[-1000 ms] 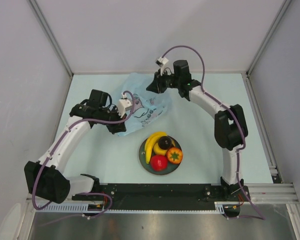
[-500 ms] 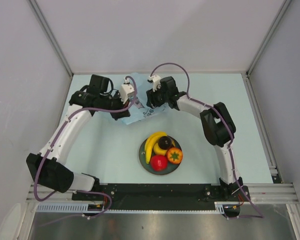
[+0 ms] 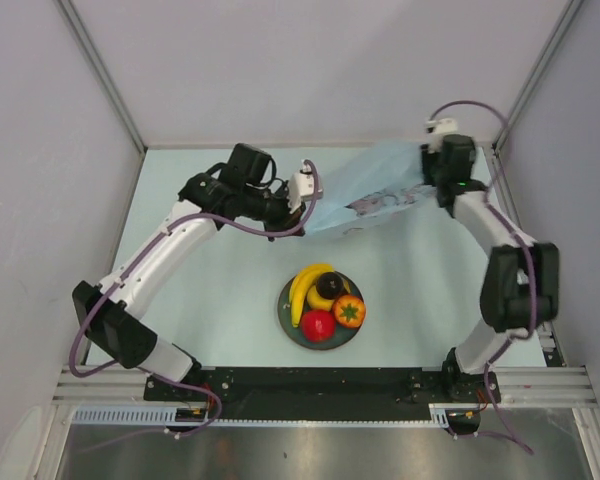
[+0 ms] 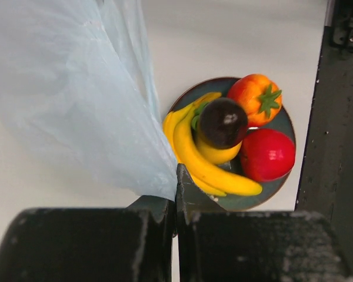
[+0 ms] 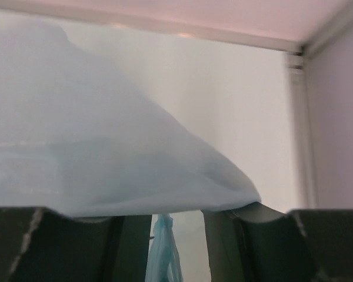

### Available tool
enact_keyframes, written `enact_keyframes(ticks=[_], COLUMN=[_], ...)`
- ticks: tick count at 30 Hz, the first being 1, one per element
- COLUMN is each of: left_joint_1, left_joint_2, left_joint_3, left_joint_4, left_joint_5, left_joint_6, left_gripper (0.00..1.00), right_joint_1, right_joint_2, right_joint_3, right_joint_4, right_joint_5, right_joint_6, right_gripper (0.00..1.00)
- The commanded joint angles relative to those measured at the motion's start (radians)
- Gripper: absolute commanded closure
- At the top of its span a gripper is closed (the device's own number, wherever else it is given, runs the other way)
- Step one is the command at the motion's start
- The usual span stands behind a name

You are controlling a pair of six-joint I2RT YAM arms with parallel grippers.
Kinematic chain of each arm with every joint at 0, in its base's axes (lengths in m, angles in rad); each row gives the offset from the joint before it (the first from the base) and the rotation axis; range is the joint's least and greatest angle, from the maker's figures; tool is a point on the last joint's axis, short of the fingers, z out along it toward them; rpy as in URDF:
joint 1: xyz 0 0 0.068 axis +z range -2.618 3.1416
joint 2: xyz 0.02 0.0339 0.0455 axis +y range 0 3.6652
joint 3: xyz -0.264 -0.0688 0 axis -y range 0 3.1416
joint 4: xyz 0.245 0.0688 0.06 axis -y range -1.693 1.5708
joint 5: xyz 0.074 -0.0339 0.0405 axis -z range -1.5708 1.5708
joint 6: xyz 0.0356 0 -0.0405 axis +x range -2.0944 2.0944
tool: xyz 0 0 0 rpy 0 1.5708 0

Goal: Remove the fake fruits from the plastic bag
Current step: Adjust the plastic bag at the center of the board.

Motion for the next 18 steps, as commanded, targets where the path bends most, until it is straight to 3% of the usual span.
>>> enact_keyframes(ticks=[1, 6, 11, 18], left_joint_1=[-0.070, -0.094, -0.114, -0.137], left_joint_2=[0.003, 0.084, 0.152, 0.180], left_joint_3=[-0.083, -0.179, -0.143, -0.051], left_joint_4=[0.138, 0.292, 0.305, 0.302], left_joint_5=[-0.051, -0.194, -0.225, -0.161], left_joint_6=[-0.054, -0.300, -0.343, -0.360], left_gripper=[1.00, 1.00, 1.00, 1.00], right_joint_1=[-0.106, -0.051, -0.060, -0.077], right_joint_2=[-0.273, -0.413, -0.429, -0.450], right_joint_3=[-0.165, -0.369, -0.417, -0.426], right_joint_4=[-0.137, -0.083, -0.124, -0.147], right_joint_5=[-0.201, -0.338, -0.434, -0.511], right_joint_6=[0.025, 0.034, -0.001, -0.004], right_gripper=[0.60, 0.57, 0.55, 0.53])
